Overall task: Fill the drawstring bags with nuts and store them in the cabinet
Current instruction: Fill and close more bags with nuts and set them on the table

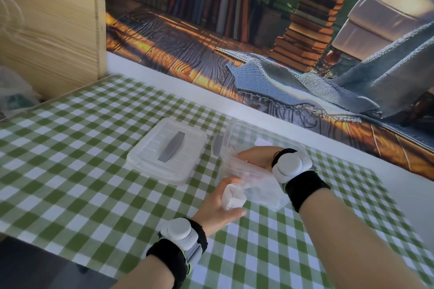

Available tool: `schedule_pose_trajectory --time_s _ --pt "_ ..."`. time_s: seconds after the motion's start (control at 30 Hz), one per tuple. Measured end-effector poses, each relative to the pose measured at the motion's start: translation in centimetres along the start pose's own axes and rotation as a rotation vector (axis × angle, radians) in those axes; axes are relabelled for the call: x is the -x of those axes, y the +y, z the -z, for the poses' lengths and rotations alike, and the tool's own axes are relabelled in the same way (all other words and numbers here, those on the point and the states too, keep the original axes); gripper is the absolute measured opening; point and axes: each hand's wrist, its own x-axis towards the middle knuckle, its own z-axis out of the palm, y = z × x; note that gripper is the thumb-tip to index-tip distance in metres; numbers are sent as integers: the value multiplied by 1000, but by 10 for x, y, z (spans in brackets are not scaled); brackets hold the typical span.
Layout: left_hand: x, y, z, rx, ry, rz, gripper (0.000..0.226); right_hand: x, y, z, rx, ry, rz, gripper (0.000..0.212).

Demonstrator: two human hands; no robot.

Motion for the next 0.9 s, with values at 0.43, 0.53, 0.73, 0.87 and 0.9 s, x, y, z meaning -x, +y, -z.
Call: schedule_pose_trajectory --time_s 0.43,0.53,0.73,0.87,0.9 --pt "0 -2 -1 -2 -5 14 61 -2 4 1 -855 -259 -383 28" --pt "0 -2 0 -1 -8 11 59 -4 7 2 -865 -276 -380 23" --pt "-1 -1 0 0 -7 21 58 -3 6 2 -660 -133 -315 13" --pt "-1 -2 0 3 -11 21 56 -7 7 0 -566 -103 -269 12" --pt "-1 -2 0 3 -12 23 56 -7 8 -1 -619 -114 -283 11"
